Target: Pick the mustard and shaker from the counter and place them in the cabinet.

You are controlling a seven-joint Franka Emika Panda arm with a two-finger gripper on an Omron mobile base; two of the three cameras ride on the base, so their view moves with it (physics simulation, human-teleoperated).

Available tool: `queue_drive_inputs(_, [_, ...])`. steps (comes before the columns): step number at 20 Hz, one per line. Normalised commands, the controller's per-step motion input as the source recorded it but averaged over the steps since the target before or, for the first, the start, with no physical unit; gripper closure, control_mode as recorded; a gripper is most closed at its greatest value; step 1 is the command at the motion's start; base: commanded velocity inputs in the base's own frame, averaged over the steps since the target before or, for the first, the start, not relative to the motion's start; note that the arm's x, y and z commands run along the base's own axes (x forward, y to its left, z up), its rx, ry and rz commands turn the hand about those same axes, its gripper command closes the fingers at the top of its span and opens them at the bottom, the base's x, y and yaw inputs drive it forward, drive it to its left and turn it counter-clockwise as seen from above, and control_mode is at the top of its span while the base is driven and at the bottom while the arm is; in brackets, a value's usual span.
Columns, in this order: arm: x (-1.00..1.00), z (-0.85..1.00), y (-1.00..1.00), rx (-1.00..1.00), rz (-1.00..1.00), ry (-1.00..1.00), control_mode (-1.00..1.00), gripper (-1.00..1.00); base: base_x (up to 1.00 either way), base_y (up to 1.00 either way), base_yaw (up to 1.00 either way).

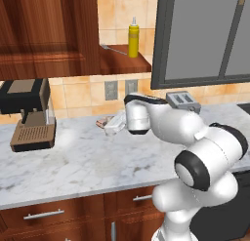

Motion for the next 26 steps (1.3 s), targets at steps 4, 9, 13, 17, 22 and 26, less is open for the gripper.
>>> queue_drive_inputs(4, [-0.26,0.96,-0.07,0.00,-0.24,-0.17,-1.00,1.00,0.00,0.00,0.00])
queue_drive_inputs(9, [-0.11,0.85,-0.03,0.00,-0.30,-0.17,-1.00,1.00,0.00,0.00,0.00])
queue_drive_inputs(13, [-0.10,0.84,-0.01,0.00,-0.30,-0.18,-1.00,1.00,0.00,0.00,0.00])
queue_drive_inputs(17, [-0.19,0.91,-0.28,0.00,-0.23,-0.13,-1.00,1.00,0.00,0.00,0.00])
queue_drive_inputs(22, [-0.38,0.64,-0.69,-0.01,-0.11,-0.09,-1.00,1.00,0.00,0.00,0.00])
queue_drive_inputs(26, [-0.66,0.14,-0.75,-0.05,-0.01,0.04,-1.00,1.00,0.00,0.00,0.00])
